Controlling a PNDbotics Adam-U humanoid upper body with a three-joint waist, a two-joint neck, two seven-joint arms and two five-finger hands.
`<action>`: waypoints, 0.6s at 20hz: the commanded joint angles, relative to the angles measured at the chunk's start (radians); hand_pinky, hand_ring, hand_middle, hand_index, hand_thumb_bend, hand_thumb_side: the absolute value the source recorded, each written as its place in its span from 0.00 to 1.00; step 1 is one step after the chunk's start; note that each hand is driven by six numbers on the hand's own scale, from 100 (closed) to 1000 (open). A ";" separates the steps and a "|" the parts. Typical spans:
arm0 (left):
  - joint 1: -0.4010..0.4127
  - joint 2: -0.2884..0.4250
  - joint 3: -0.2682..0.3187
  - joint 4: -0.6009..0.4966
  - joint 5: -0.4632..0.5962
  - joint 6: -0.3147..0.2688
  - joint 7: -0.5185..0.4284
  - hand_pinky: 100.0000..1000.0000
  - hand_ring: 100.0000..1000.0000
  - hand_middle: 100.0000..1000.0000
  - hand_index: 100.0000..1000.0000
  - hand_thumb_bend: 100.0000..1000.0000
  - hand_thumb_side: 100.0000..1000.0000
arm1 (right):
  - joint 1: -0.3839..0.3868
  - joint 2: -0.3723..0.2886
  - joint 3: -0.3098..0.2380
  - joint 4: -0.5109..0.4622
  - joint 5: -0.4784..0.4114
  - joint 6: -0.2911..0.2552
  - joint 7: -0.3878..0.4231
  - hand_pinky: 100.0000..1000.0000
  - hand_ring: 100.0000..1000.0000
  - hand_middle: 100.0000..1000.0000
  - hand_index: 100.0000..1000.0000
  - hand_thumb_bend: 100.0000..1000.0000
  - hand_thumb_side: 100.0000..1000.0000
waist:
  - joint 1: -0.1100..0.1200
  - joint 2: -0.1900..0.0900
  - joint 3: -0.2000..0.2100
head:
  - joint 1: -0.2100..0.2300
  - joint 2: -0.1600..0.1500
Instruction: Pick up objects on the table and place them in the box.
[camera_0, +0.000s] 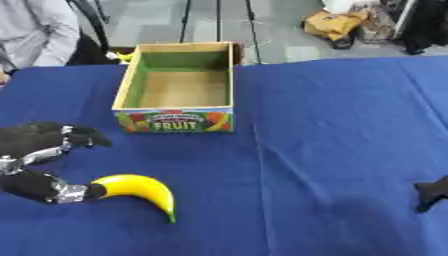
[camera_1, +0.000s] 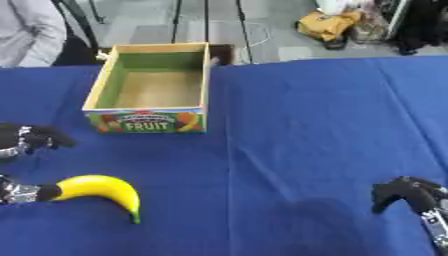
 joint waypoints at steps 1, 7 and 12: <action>-0.004 0.040 0.007 0.004 0.004 0.008 -0.013 0.54 0.76 0.81 0.94 0.52 1.00 | -0.002 -0.022 0.003 -0.020 -0.011 -0.011 0.001 0.74 0.42 0.45 0.60 0.00 1.00 | 0.000 -0.018 -0.001 | 0.004 0.012; -0.004 0.037 -0.002 0.040 0.044 0.026 -0.006 0.52 0.74 0.78 0.91 0.50 1.00 | -0.001 -0.029 0.005 -0.020 -0.021 -0.023 0.000 0.74 0.42 0.45 0.60 0.00 1.00 | 0.000 -0.019 -0.004 | 0.016 0.032; -0.026 0.038 -0.018 0.061 0.021 0.059 0.008 0.54 0.76 0.81 0.94 0.49 0.97 | 0.002 -0.026 0.002 -0.020 -0.016 -0.017 0.001 0.74 0.42 0.45 0.60 0.00 1.00 | 0.001 -0.019 -0.007 | 0.018 0.032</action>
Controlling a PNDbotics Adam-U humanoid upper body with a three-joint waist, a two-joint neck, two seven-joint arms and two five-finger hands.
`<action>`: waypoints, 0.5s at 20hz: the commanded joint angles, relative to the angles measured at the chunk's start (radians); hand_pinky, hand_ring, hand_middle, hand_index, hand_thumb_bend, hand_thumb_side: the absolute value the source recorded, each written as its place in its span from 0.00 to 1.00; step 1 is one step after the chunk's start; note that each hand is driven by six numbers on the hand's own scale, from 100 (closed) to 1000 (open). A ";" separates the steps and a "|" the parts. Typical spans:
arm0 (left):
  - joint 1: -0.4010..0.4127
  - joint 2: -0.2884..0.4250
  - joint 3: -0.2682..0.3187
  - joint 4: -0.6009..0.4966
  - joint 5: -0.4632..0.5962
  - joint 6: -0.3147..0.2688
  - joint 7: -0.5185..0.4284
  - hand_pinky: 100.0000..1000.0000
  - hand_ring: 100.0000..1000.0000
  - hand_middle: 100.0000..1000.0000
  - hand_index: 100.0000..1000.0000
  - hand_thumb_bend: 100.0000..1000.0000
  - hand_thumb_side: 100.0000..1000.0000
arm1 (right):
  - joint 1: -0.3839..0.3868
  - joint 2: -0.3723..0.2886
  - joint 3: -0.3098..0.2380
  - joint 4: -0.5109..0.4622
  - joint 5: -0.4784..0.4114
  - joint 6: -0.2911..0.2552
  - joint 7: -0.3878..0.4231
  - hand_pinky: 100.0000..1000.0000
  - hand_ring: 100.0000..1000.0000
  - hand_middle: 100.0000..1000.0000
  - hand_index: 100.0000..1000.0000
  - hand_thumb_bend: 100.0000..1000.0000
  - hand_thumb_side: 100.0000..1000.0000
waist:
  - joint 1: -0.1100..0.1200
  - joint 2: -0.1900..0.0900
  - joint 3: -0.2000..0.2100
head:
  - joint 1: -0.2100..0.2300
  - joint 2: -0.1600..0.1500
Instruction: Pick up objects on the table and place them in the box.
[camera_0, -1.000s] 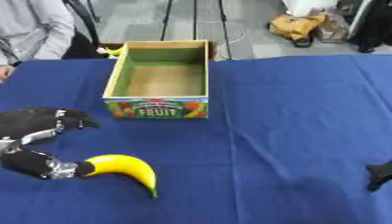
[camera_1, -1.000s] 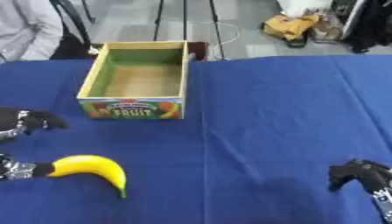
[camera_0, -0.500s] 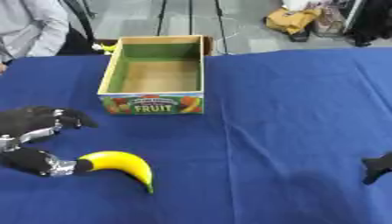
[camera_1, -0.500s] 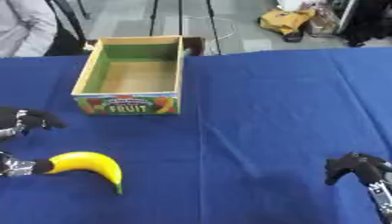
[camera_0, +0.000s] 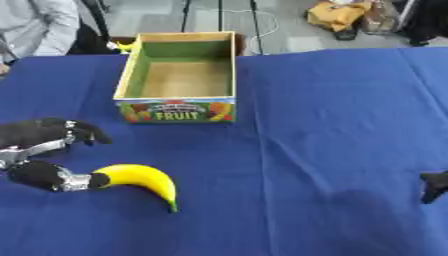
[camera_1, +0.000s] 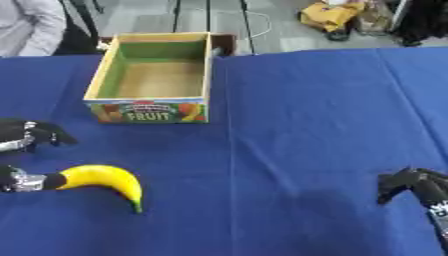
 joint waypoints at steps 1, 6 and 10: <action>-0.029 0.037 -0.004 0.004 -0.027 0.024 0.006 0.54 0.77 0.81 0.94 0.48 0.97 | -0.001 -0.014 -0.003 -0.020 0.000 0.000 0.000 0.74 0.42 0.45 0.60 0.00 1.00 | 0.001 -0.019 -0.001 | 0.006 0.002; -0.071 0.009 -0.034 0.025 -0.099 0.035 -0.003 0.54 0.77 0.82 0.94 0.47 0.95 | 0.000 -0.010 -0.001 -0.020 0.005 0.001 0.003 0.74 0.42 0.45 0.60 0.00 1.00 | -0.001 -0.018 -0.004 | 0.013 -0.014; -0.083 -0.008 -0.049 0.050 -0.134 0.024 -0.014 0.55 0.78 0.82 0.94 0.47 0.94 | 0.002 -0.009 0.000 -0.020 0.005 -0.001 0.001 0.74 0.42 0.45 0.59 0.00 1.00 | -0.004 -0.019 -0.007 | -0.001 -0.028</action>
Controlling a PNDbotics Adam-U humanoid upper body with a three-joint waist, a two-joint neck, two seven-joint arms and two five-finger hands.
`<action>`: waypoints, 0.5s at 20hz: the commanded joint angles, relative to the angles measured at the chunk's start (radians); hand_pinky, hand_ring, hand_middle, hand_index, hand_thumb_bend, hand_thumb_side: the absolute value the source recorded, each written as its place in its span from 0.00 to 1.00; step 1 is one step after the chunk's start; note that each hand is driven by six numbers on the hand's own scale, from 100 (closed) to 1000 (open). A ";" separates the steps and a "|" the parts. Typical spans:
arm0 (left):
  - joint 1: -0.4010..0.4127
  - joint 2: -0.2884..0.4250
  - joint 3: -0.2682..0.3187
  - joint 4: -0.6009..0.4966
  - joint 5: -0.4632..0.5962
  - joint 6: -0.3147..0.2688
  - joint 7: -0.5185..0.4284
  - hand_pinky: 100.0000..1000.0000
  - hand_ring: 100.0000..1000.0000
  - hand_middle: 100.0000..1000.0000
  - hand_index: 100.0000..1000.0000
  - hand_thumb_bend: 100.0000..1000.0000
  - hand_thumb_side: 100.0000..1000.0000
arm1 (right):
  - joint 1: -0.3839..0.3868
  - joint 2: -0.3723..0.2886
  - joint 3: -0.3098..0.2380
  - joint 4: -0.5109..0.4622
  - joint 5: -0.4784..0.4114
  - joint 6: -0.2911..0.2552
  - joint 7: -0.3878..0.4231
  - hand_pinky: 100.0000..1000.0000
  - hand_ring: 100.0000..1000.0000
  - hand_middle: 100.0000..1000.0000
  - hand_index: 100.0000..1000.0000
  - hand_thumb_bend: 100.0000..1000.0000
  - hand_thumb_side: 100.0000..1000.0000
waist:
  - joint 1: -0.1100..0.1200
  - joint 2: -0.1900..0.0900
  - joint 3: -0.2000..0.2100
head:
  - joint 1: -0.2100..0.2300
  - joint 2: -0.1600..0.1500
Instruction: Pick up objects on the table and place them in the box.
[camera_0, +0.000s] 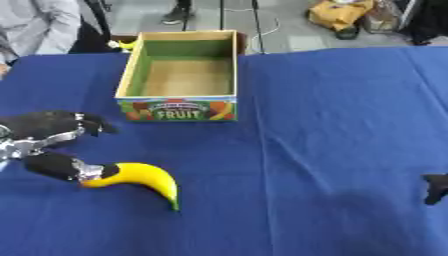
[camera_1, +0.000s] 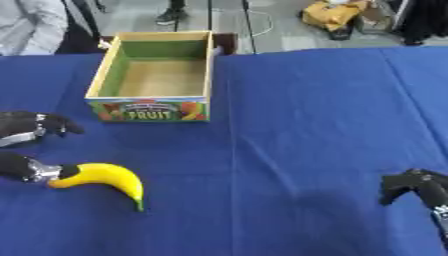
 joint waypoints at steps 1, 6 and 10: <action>-0.020 0.014 -0.002 0.011 -0.024 -0.008 -0.012 0.55 0.78 0.82 0.93 0.47 0.93 | 0.000 -0.009 0.000 -0.020 0.003 -0.004 -0.001 0.74 0.42 0.45 0.59 0.00 1.00 | -0.002 -0.019 0.000 | -0.006 -0.019; -0.030 0.015 -0.012 0.028 -0.044 -0.025 -0.049 0.56 0.79 0.83 0.94 0.44 0.84 | 0.002 -0.009 0.001 -0.020 0.002 -0.004 0.000 0.74 0.42 0.44 0.59 0.00 1.00 | -0.003 -0.020 -0.002 | -0.004 -0.024; -0.042 0.018 -0.018 0.029 -0.067 -0.043 -0.084 0.58 0.81 0.85 0.95 0.44 0.82 | 0.003 -0.009 0.002 -0.020 0.004 -0.003 0.002 0.74 0.42 0.44 0.59 0.00 1.00 | -0.002 -0.020 -0.003 | -0.002 -0.020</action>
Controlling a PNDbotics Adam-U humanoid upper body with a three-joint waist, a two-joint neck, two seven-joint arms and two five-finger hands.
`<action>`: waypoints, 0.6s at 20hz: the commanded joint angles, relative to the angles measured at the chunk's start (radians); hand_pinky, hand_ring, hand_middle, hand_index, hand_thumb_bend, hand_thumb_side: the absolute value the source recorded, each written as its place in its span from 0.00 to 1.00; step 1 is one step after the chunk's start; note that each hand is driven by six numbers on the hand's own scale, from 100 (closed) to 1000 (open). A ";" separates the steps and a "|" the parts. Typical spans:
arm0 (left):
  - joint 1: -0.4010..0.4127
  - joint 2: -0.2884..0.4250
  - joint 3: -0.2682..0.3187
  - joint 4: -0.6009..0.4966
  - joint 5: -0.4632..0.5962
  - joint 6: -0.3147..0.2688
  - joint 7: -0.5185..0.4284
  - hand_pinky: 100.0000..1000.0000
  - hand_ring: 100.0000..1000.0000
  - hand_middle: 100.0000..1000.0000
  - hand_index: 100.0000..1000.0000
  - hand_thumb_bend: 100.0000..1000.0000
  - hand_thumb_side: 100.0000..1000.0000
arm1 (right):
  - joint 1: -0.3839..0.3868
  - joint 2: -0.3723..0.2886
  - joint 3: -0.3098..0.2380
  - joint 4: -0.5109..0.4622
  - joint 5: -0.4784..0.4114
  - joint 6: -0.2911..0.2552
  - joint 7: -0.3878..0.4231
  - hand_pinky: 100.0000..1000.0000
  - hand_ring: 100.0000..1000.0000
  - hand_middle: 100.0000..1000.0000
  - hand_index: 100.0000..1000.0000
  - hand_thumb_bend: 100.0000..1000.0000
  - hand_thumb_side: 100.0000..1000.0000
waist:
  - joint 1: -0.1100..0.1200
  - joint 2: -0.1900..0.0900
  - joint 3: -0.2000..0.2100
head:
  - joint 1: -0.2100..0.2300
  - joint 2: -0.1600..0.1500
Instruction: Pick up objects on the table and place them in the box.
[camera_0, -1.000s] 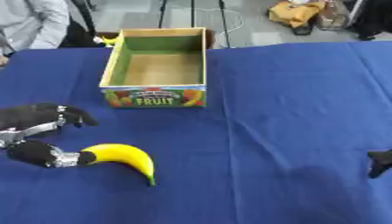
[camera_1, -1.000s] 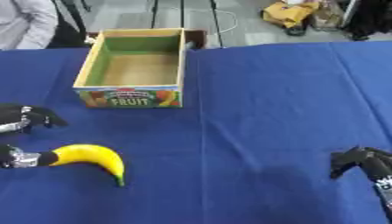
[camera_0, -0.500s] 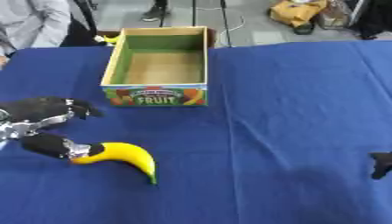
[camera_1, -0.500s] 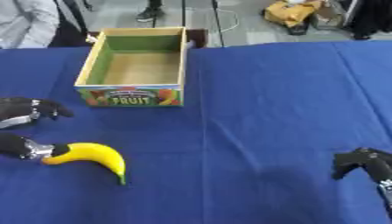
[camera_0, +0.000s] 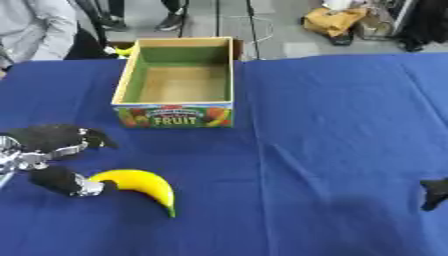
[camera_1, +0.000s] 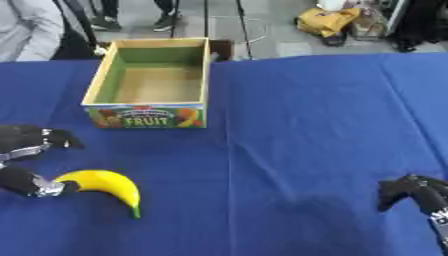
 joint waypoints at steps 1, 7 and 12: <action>-0.026 0.022 0.002 -0.008 -0.024 -0.014 -0.024 0.58 0.81 0.85 0.95 0.45 0.83 | 0.000 -0.008 0.002 -0.020 0.005 -0.002 0.003 0.74 0.42 0.44 0.59 0.00 1.00 | 0.001 -0.020 -0.001 | 0.002 -0.004; -0.075 0.017 -0.027 -0.008 -0.089 -0.051 -0.084 0.64 0.86 0.90 0.99 0.50 0.82 | 0.002 -0.007 0.003 -0.020 0.010 0.000 0.006 0.74 0.42 0.44 0.59 0.00 1.00 | 0.003 -0.020 -0.007 | 0.010 0.006; -0.108 0.009 -0.052 0.004 -0.149 -0.101 -0.154 0.67 0.87 0.91 1.00 0.59 0.83 | 0.001 -0.008 0.005 -0.020 0.015 0.003 0.010 0.74 0.42 0.44 0.59 0.00 1.00 | 0.007 -0.020 -0.011 | 0.015 0.010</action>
